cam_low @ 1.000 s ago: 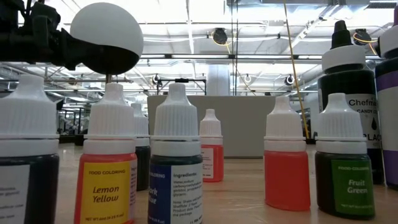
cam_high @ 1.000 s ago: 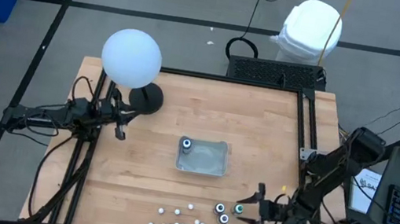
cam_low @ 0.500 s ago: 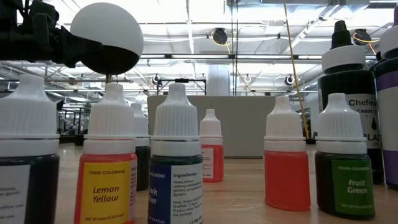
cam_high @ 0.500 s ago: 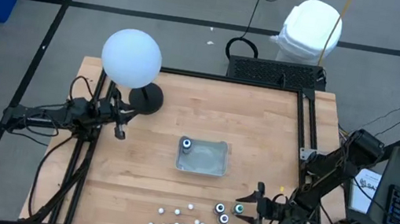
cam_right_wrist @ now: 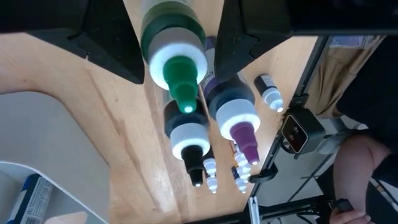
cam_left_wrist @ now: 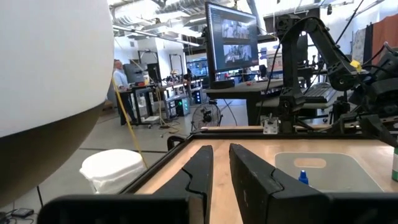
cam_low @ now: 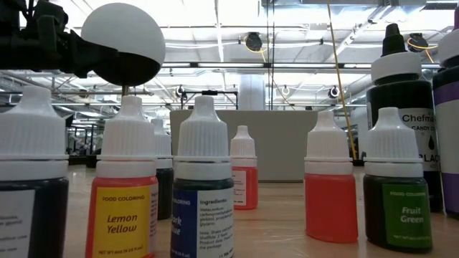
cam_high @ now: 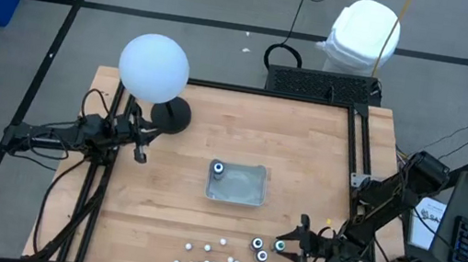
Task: Pick & Place food coloring
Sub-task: Put the large green food coloring bottle into the gray bin
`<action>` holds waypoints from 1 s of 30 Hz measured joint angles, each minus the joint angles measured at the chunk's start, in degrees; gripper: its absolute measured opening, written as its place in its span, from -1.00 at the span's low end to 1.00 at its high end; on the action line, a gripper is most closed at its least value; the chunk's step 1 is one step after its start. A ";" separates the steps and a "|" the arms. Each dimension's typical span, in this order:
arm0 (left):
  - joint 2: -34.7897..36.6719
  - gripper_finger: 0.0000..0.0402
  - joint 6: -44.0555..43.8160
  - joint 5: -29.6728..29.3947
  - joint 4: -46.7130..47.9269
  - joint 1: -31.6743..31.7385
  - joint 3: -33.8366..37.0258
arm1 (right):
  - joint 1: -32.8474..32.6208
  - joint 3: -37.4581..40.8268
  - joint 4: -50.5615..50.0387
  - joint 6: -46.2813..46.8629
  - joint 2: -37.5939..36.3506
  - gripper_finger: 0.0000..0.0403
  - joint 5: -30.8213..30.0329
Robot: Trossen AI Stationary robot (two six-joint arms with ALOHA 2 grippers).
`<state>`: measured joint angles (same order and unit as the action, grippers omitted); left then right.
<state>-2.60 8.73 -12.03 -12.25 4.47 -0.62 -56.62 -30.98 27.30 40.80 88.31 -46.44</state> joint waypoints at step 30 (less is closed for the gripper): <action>-0.01 -0.69 0.42 -0.04 2.30 0.00 0.00 | 0.04 -0.01 -6.07 -16.46 -10.90 -0.45 -3.03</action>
<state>-2.61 9.15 -12.08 -9.95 4.47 -0.62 -56.58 -30.99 21.23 24.33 77.41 -49.46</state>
